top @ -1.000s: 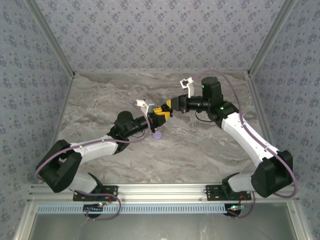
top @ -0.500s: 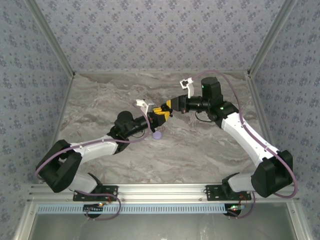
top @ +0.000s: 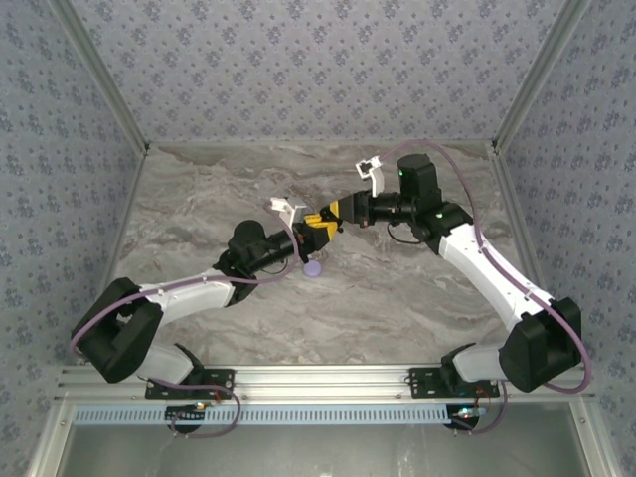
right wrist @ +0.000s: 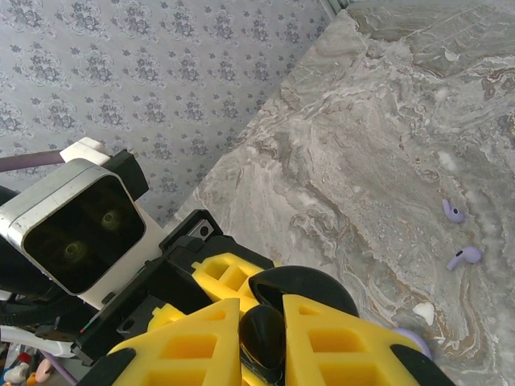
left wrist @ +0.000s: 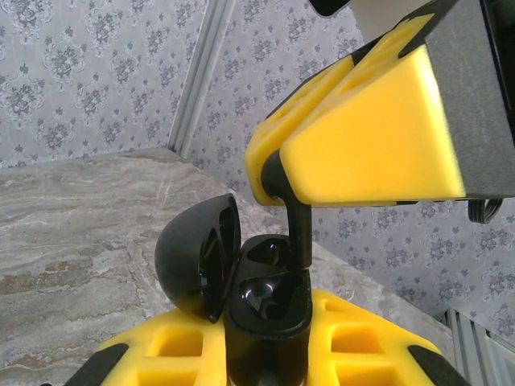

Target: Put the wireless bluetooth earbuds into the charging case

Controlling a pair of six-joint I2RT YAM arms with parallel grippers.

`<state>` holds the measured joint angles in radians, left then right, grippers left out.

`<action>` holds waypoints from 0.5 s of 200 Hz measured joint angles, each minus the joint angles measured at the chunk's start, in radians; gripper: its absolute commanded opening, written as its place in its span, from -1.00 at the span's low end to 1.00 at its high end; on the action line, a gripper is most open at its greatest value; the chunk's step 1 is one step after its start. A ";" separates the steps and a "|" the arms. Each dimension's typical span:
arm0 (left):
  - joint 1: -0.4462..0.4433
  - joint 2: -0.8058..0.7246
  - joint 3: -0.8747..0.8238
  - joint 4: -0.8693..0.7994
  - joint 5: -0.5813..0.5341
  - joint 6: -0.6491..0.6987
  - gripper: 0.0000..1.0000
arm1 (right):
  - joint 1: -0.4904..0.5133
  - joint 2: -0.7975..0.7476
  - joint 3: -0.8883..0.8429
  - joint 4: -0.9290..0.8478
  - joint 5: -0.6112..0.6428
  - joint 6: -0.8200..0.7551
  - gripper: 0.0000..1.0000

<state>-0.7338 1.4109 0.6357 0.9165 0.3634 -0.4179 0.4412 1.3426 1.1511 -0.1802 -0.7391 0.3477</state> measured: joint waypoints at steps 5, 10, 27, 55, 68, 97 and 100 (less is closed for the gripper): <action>0.000 0.000 0.000 0.000 0.000 0.000 -0.79 | 0.000 0.000 0.000 -0.002 0.002 -0.001 -0.62; 0.000 0.000 0.000 0.001 0.000 0.000 -0.79 | 0.000 0.000 0.000 -0.004 0.003 -0.001 -0.62; 0.000 0.000 0.000 0.001 0.001 0.000 -0.80 | 0.001 0.000 0.000 -0.013 0.010 -0.005 -0.62; 0.000 0.000 0.000 0.001 0.003 0.000 -0.80 | 0.003 0.001 0.000 -0.018 0.015 -0.005 -0.62; 0.000 0.000 0.000 0.001 0.003 0.000 -0.80 | 0.003 0.002 0.000 -0.019 0.018 -0.008 -0.62; 0.000 0.000 0.000 0.000 0.003 0.000 -0.80 | 0.003 0.002 0.000 -0.022 0.018 -0.016 -0.60; 0.000 0.000 0.000 0.000 0.003 0.000 -0.80 | 0.003 0.002 0.000 -0.023 0.019 -0.017 -0.59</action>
<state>-0.7334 1.4109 0.6357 0.9165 0.3664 -0.4175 0.4438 1.3445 1.1511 -0.2028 -0.7204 0.3309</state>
